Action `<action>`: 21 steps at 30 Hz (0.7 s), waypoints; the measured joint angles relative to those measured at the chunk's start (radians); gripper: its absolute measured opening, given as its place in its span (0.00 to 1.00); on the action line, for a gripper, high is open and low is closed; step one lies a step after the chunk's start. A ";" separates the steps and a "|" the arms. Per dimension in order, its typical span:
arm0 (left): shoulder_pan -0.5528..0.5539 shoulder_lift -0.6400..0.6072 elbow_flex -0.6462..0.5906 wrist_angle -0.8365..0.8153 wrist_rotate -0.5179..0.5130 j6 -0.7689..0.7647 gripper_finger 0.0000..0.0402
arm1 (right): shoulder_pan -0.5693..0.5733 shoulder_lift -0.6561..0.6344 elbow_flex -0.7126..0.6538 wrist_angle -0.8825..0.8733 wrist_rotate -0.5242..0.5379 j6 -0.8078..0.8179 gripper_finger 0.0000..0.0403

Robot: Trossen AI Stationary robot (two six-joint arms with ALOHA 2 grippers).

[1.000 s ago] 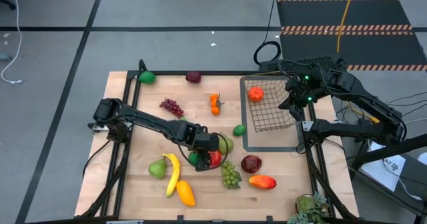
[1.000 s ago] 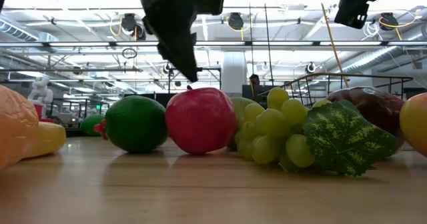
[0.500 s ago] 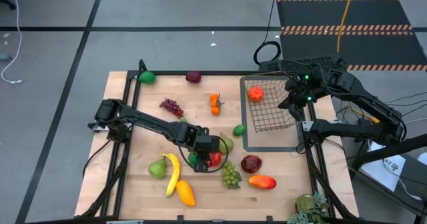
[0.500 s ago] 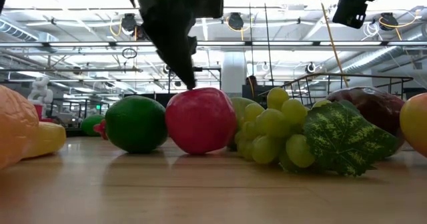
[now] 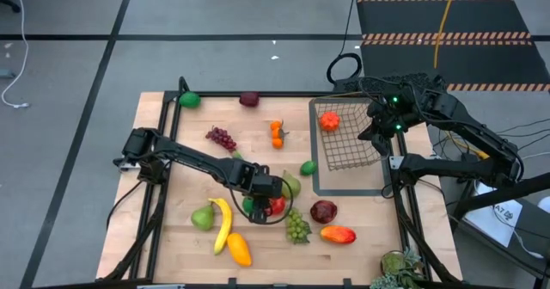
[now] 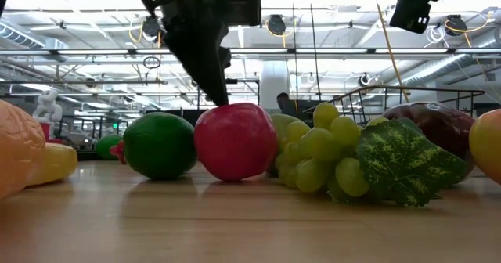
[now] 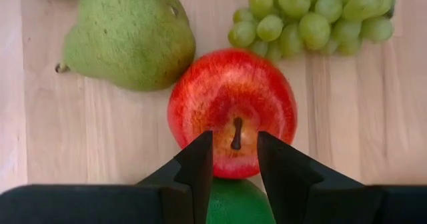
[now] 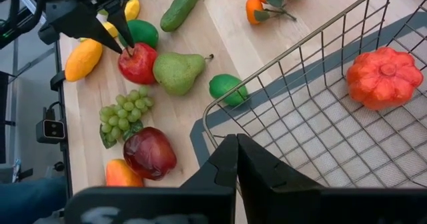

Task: Build produce basket
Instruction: Put the light red apple into the wire basket

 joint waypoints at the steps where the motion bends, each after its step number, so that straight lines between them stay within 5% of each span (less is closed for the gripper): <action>1: 0.000 0.000 -0.004 0.000 0.000 0.000 0.29 | 0.000 0.000 0.000 0.000 0.000 0.000 0.00; 21: 0.000 0.000 -0.027 0.080 0.002 -0.026 0.29 | 0.000 0.000 0.000 0.026 0.004 0.000 0.00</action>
